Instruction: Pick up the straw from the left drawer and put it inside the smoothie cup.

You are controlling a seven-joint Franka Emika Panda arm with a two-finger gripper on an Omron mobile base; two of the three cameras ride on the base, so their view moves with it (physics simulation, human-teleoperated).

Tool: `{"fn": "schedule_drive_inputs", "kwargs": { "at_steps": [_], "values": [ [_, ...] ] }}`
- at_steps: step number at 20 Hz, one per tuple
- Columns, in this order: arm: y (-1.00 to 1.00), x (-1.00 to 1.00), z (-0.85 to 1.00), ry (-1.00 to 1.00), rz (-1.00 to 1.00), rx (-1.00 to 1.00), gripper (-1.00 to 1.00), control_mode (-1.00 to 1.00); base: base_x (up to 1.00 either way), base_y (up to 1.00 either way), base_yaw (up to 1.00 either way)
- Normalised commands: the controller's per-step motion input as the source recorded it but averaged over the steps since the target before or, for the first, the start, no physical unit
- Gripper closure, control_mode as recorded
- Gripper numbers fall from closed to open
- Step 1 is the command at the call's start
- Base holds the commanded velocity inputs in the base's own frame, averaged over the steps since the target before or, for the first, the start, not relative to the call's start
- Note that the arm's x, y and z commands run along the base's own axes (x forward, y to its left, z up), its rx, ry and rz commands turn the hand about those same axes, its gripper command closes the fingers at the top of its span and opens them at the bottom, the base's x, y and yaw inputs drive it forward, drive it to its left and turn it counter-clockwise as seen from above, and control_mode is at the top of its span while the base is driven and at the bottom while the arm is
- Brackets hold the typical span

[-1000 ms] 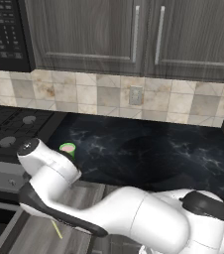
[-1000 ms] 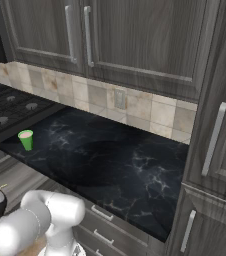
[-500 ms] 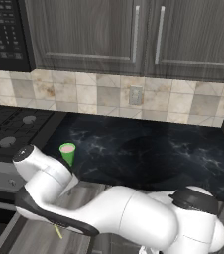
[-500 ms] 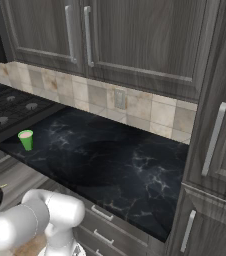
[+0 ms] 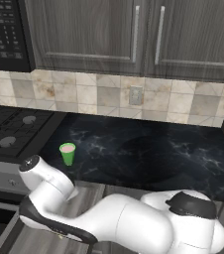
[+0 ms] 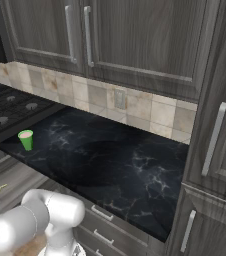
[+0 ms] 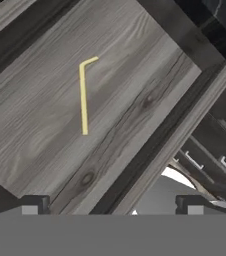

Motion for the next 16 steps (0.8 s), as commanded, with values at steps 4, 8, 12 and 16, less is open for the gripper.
{"fn": "schedule_drive_inputs", "kwargs": {
  "at_steps": [4,8,12,16],
  "values": [
    [0.0,0.15,-0.15,0.01,-0.02,0.08,-1.0,-1.0,0.0,0.0,0.0],
    [0.0,0.27,-0.21,0.09,0.0,0.0,-1.0,-1.0,0.0,0.0,0.0],
    [0.0,0.27,-0.18,0.09,0.0,0.0,-1.0,-1.0,0.0,0.0,0.0],
    [0.0,0.24,-0.18,0.12,0.0,-0.01,-1.0,-1.0,0.0,0.0,0.0]
  ]
}}
